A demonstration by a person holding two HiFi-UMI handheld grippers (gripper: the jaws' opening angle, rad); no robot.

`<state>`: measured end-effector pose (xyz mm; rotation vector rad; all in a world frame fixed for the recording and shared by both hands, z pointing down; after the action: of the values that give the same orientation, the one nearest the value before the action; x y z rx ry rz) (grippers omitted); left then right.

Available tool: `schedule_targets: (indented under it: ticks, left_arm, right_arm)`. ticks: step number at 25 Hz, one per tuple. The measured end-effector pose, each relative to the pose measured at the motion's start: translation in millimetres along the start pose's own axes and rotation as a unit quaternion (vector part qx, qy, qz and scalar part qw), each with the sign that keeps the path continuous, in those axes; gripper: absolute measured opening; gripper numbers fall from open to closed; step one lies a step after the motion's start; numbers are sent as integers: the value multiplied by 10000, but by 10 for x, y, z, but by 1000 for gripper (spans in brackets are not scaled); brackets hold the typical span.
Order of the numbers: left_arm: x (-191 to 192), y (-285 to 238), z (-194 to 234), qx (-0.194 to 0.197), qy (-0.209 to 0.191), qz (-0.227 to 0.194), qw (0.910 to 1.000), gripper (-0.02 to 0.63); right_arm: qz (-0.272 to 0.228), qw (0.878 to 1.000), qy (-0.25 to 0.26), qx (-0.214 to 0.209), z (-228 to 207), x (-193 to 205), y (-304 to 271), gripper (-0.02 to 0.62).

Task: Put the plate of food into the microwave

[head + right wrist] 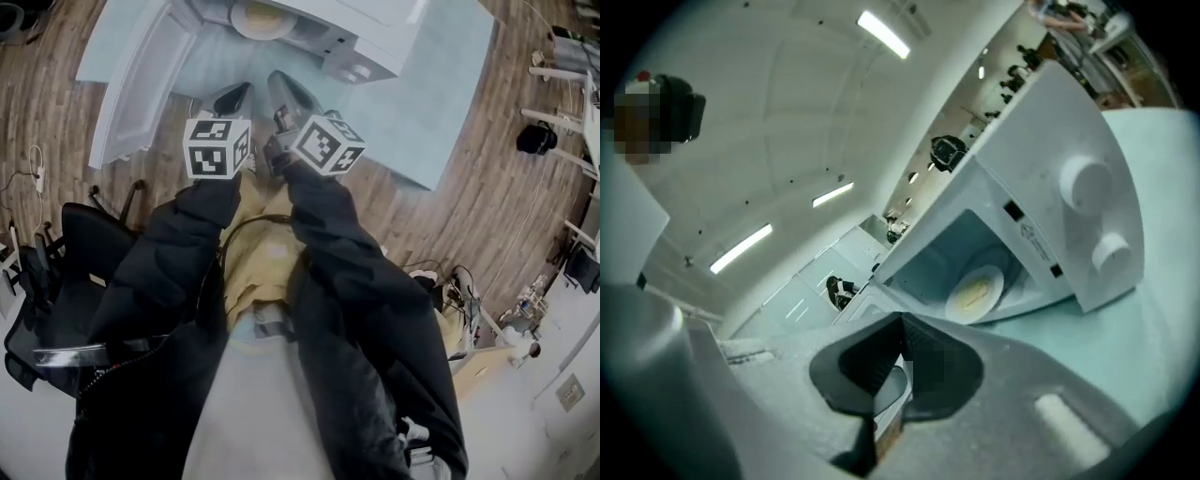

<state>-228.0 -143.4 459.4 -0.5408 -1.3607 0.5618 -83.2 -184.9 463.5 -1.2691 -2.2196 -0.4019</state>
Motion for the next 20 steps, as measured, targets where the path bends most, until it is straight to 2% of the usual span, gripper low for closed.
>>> schedule_targets:
  ticks: [4,7,14,20]
  left_arm:
    - [-161,199,-194,-54,-37,-373,9993,0]
    - [-313,302,-328,-107,-141,-741,9971,0]
    - [-659,606,-617,-117,-404,-1593,9863,0]
    - [-946,848,-891,-120,-640,-2395,9687,0]
  right_arm:
    - [236,9956,910,49,311,-219,148,-6]
    - [320,9858,1641,151,499,-380,245,-6]
    - [163,9565,2886,381,927,-723,493,-6]
    - [-190,9211,3850,551,1240,-998,703,-5]
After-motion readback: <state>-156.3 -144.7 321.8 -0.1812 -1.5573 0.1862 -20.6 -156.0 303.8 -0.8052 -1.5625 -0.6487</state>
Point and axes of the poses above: the fingertips, and each gripper's own axes: y backward along the fingers, z to its left, x out of its underside, the point moved 10 cm from there along y, backward along the fingers, and after that the axes turned 14 degrees about -x, right-handed, at the moved point
